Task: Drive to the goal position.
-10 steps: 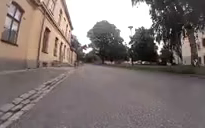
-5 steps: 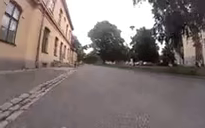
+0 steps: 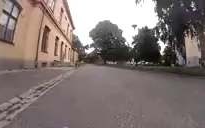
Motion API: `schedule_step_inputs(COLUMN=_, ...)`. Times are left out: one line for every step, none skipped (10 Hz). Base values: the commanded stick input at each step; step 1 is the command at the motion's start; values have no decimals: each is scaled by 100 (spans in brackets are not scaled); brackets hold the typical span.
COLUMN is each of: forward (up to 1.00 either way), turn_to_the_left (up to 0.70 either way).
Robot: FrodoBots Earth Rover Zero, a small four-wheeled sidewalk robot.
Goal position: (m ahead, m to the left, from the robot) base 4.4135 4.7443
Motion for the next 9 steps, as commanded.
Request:
schedule_step_inputs(forward=70, turn_to_the_left=0)
schedule_step_inputs(forward=70, turn_to_the_left=0)
schedule_step_inputs(forward=70, turn_to_the_left=0)
schedule_step_inputs(forward=70, turn_to_the_left=0)
schedule_step_inputs(forward=70, turn_to_the_left=0)
schedule_step_inputs(forward=70, turn_to_the_left=0)
schedule_step_inputs(forward=70, turn_to_the_left=-2)
schedule_step_inputs(forward=70, turn_to_the_left=-18)
schedule_step_inputs(forward=70, turn_to_the_left=-35)
